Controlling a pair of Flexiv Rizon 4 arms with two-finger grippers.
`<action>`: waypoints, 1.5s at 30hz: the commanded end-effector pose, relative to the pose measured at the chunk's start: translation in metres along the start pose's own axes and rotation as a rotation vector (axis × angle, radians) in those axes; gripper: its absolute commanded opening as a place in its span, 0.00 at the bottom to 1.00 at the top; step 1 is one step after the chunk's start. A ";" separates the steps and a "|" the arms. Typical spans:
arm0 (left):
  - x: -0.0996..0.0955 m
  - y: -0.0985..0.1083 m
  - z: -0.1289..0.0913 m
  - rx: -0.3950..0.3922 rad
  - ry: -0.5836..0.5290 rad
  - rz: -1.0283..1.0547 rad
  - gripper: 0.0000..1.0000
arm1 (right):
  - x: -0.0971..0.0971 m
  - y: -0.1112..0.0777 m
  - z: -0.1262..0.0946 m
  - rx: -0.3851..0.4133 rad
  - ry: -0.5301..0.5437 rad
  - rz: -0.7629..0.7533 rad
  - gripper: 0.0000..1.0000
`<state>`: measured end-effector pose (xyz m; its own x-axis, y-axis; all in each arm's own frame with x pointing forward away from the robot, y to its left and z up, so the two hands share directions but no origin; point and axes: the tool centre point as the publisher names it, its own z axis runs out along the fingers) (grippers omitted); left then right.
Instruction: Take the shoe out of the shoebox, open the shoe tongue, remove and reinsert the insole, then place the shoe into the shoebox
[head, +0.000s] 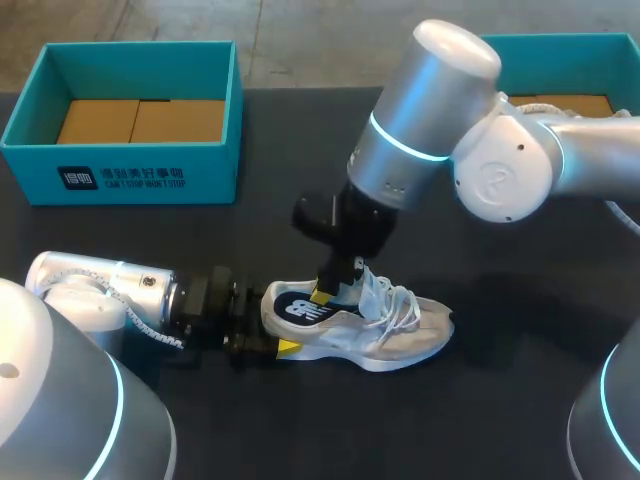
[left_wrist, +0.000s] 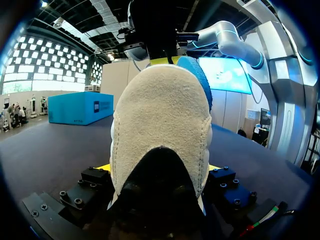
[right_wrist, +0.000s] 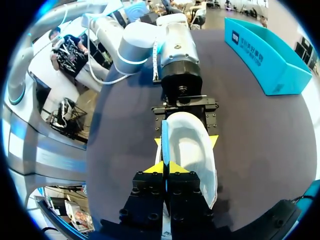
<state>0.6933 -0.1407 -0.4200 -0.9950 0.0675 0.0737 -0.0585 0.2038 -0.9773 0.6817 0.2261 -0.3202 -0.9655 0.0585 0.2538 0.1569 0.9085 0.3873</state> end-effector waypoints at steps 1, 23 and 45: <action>-0.002 0.003 0.001 0.000 -0.003 0.001 0.00 | 0.001 0.001 0.002 0.000 -0.003 -0.003 0.00; -0.002 0.003 0.001 0.000 -0.003 0.001 0.00 | 0.006 0.006 0.001 0.002 -0.010 -0.006 0.34; -0.002 0.003 0.001 0.000 -0.003 0.001 0.00 | 0.001 -0.011 0.016 -0.023 0.018 0.051 0.24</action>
<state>0.6933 -0.1407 -0.4200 -0.9950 0.0675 0.0736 -0.0585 0.2037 -0.9773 0.6792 0.2259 -0.3371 -0.9512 0.0954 0.2935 0.2088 0.8993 0.3843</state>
